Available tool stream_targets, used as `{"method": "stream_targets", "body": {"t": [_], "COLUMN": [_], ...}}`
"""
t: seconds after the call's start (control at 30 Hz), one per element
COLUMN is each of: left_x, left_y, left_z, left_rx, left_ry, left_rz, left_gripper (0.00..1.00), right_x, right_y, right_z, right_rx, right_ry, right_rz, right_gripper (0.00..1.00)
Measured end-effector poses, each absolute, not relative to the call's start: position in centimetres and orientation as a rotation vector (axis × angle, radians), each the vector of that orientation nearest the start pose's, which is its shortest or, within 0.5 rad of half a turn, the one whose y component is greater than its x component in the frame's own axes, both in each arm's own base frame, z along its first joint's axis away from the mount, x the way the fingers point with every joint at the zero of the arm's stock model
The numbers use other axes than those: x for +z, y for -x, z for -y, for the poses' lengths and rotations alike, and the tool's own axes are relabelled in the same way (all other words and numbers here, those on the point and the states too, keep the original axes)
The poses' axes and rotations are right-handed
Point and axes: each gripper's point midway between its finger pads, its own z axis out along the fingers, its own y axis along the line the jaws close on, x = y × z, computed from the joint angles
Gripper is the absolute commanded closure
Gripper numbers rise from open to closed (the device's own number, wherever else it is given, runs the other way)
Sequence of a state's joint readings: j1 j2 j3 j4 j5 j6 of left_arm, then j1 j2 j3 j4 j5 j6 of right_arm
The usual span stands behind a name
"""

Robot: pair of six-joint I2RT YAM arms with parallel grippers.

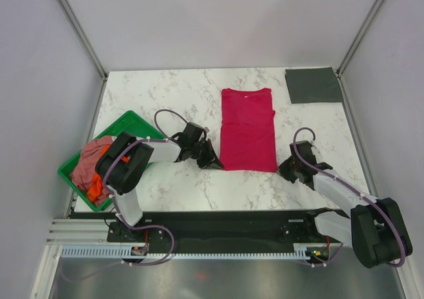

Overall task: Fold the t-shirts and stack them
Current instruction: Fold the tshirt

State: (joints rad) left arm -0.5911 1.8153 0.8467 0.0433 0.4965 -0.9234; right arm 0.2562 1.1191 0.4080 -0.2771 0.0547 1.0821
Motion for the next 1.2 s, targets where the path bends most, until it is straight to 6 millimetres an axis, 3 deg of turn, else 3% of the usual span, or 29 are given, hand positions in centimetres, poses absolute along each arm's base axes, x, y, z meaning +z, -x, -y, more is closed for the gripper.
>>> {"method": "stream_targets", "body": {"t": [0.23, 0.43, 0.77, 0.97, 1.2], "left_x": [1.8, 4.2, 4.8, 6.5, 7.2], "left_y": [-24.9, -22.7, -19.3, -16.9, -17.2], "left_z": [30.2, 30.3, 30.1, 30.8, 30.7], "left_rx": [-1.116, -1.124, -1.128, -1.181, -1.16], "left_ry": [0.239, 0.179, 0.114, 0.012, 0.063], "left_rz": [-2.782, -2.75, -2.753, -2.721, -2.724], "left_gripper": [0.98, 0.98, 0.98, 0.98, 0.98], "right_x": [2.0, 4.0, 7.5, 8.5, 8.4], "right_y": [-23.5, -22.6, -20.4, -19.0, -18.9], "right_z": [-8.9, -8.7, -8.4, -8.2, -7.9], "right_rx": [0.434, 0.48, 0.563, 0.594, 0.553], "right_ry": [-1.053, -0.981, -0.882, -0.852, -0.827], "right_rz": [-2.381, -2.339, -2.256, -2.229, -2.251], "right_gripper": [1.0, 1.0, 1.0, 1.0, 1.0]}}
